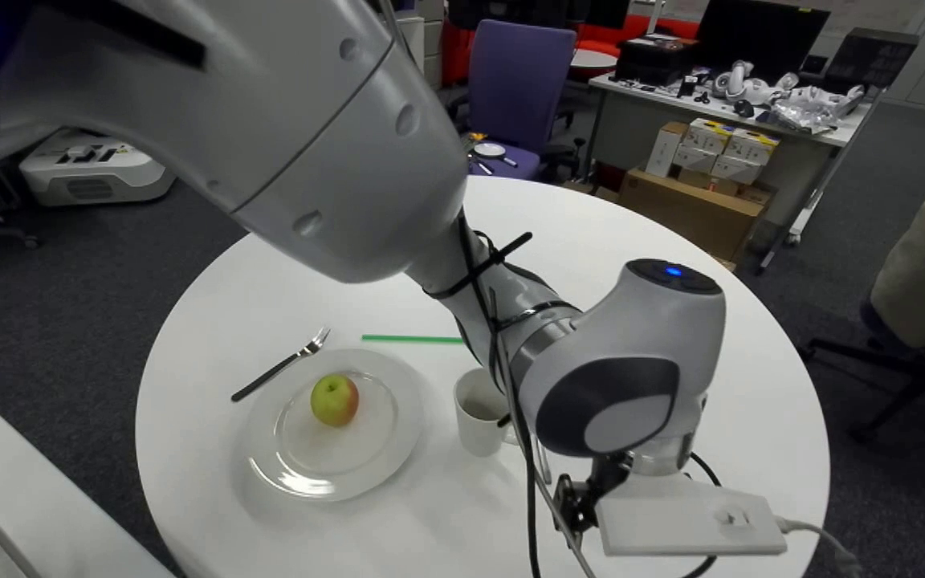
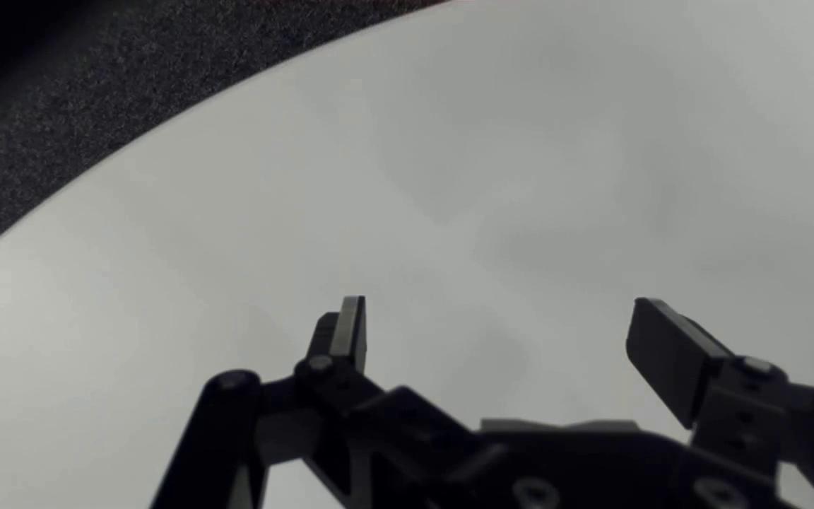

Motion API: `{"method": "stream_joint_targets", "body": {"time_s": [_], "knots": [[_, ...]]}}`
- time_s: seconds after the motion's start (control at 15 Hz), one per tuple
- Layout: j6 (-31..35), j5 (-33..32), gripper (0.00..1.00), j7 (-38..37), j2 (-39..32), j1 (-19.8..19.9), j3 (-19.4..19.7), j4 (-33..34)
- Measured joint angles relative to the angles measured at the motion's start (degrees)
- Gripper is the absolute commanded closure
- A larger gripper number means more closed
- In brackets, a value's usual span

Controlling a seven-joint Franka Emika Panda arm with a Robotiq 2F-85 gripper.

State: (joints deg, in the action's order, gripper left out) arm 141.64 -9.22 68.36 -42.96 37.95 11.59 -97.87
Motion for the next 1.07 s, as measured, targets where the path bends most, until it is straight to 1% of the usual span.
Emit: {"method": "stream_joint_targets", "body": {"time_s": [0.2, 0.47, 0.67, 1.07], "knots": [[-0.01, 2.24, 0.0, 4.84, 0.0, 3.85, -2.13, 0.03], [-1.26, 6.61, 0.0, 13.11, -0.08, 7.92, -7.45, 0.08], [-3.39, 8.43, 0.0, 16.42, -0.4, 8.5, -9.5, 0.26], [-4.16, 11.92, 0.0, 16.83, -2.84, 8.31, -11.16, 1.21]]}}
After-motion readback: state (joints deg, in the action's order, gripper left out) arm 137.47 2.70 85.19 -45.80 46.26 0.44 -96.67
